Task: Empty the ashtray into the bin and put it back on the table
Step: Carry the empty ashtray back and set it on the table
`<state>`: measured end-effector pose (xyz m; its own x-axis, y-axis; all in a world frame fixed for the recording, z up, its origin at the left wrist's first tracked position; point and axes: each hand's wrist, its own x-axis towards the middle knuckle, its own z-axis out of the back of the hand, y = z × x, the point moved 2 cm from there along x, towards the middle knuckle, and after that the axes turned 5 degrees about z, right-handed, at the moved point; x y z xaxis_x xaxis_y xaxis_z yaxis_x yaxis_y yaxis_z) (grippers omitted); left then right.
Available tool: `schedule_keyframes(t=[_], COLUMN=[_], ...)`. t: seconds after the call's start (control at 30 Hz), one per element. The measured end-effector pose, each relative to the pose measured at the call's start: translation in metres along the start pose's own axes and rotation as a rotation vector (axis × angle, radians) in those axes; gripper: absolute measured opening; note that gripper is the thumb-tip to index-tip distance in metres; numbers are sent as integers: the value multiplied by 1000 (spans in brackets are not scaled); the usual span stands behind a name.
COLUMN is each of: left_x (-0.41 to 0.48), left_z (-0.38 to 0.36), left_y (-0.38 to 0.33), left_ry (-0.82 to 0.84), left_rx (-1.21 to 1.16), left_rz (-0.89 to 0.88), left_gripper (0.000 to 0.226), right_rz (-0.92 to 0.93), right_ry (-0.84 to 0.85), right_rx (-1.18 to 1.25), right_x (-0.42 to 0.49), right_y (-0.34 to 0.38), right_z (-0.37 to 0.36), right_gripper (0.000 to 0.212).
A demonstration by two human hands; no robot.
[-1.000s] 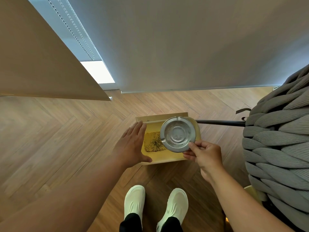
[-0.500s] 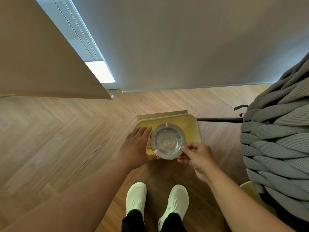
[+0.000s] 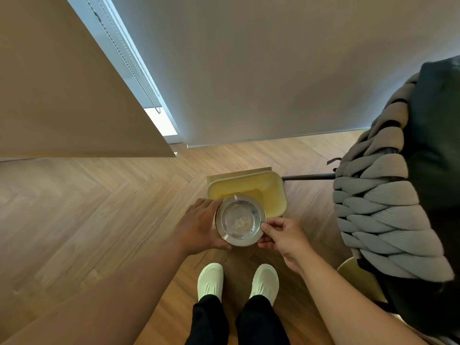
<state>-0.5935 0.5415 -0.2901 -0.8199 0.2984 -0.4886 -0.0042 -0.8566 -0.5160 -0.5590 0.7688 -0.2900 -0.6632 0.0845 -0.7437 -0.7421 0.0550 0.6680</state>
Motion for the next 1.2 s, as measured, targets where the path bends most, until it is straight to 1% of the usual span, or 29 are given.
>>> schedule_keyframes(t=[0.2, 0.23, 0.37, 0.47, 0.6, 0.7, 0.77, 0.83, 0.97, 1.07, 1.2], left_x=[-51, -58, -85, -107, -143, -169, -183, -195, -211, -218, -224], left_z=[40, 46, 70, 90, 108, 116, 119, 121, 120, 119, 112], left_y=[-22, -25, -40, -57, -70, -74, -78, -83, -91, -96, -106], left_ry=[-4, -15, -31, -20, -31, -27, -42, -56, -74, -41, 15], left_rx=[-3, -4, -5, 21, 38, 51, 57, 59, 64, 91, 146], left_rz=[-12, -16, -32, -56, -63, -64, -76, -90, -119, -154, -226], left_gripper=[114, 113, 112, 114, 112, 112, 112, 110, 107, 111, 105], right_rz=[21, 28, 62, 100, 158, 236, 287, 325, 349, 375, 349], right_ry=[15, 12, 18, 31, 156, 224, 214, 174, 99, 42, -43], right_rx=[-24, -43, -176, -311, -522, -743, -827, -873, -966, -1018, -1018], right_x=[-58, -67, -103, -135, -177, -207, -221, -234, -260, -276, -296], right_y=[31, 37, 59, 78, 90, 95, 97, 96, 90, 81, 60], right_z=[-16, -17, -20, -21, -24, -29, -34, -39, -43, -42, -33], right_gripper=[9, 12, 36, 53, 69, 83, 83, 75, 70, 66, 68])
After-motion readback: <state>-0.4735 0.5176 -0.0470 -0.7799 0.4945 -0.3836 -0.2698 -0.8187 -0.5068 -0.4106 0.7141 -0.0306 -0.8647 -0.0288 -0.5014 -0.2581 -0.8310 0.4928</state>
